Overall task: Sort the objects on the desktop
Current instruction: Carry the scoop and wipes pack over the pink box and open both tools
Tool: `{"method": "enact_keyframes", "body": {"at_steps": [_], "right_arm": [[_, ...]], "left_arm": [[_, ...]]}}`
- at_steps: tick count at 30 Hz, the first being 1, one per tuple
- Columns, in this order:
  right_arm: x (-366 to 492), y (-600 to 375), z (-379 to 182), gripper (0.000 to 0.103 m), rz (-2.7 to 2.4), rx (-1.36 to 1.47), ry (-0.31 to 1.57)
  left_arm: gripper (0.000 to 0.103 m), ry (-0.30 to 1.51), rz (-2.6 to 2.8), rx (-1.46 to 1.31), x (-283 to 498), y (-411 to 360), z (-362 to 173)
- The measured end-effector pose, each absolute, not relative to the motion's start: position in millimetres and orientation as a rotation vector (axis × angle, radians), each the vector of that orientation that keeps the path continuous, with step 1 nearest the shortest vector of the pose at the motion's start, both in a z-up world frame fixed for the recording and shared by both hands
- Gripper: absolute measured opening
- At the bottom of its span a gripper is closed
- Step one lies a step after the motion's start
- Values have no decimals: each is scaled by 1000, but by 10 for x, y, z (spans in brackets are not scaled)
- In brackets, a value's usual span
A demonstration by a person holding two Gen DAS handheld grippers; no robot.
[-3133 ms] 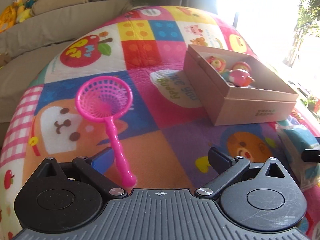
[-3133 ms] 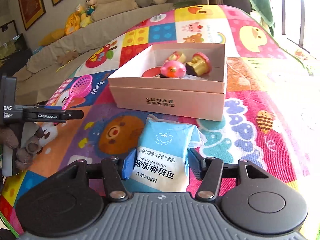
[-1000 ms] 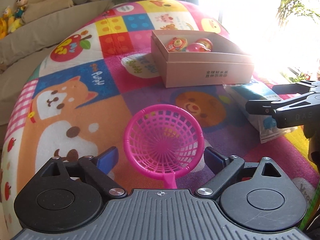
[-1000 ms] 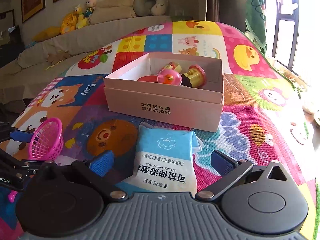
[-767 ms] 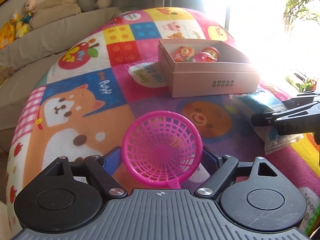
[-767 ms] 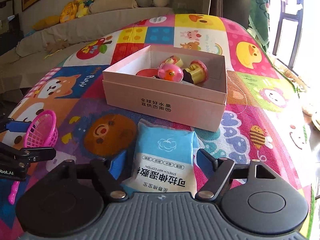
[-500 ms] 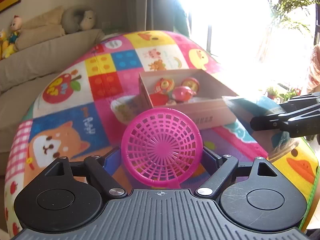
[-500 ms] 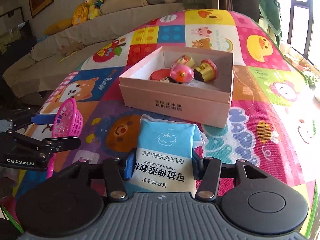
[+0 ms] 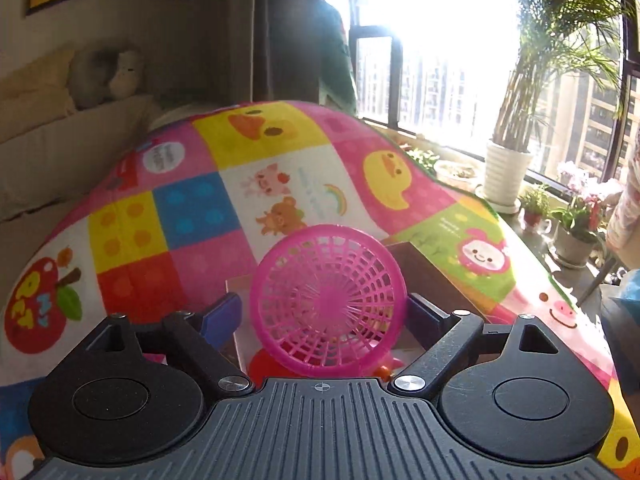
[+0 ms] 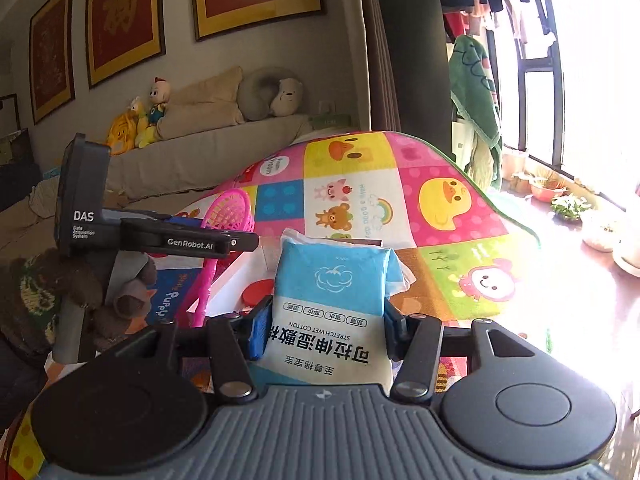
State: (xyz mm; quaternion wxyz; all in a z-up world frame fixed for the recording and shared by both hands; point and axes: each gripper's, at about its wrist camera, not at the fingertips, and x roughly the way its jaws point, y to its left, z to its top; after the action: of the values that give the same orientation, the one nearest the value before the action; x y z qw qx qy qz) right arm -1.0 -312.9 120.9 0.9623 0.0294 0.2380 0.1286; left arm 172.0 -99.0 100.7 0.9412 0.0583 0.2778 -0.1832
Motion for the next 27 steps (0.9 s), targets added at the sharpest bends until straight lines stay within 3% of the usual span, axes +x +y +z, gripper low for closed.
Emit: {"method": "enact_keyframes", "body": {"at_steps": [11, 17, 19, 20, 21, 25, 27], "right_arm": [[342, -3125, 1024, 53, 230, 80, 525], [947, -2718, 1022, 53, 218, 10, 508], [1181, -2594, 944, 58, 189, -28, 539], [1263, -2537, 894, 69, 182, -45, 556], [1296, -2479, 855, 71, 174, -64, 563], [1293, -2266, 899, 71, 218, -109, 562], [1398, -2216, 1005, 62, 273, -50, 602]], "left_arm": [[99, 523, -292, 28, 1045, -432, 843], [100, 568, -267, -10, 543, -314, 590], [100, 574, -247, -47, 406, -264, 522], [100, 581, -245, -67, 356, -236, 487], [100, 589, -247, -87, 316, -209, 451], [101, 608, -238, -147, 288, -124, 310], [101, 609, -230, -170, 301, -82, 280]]}}
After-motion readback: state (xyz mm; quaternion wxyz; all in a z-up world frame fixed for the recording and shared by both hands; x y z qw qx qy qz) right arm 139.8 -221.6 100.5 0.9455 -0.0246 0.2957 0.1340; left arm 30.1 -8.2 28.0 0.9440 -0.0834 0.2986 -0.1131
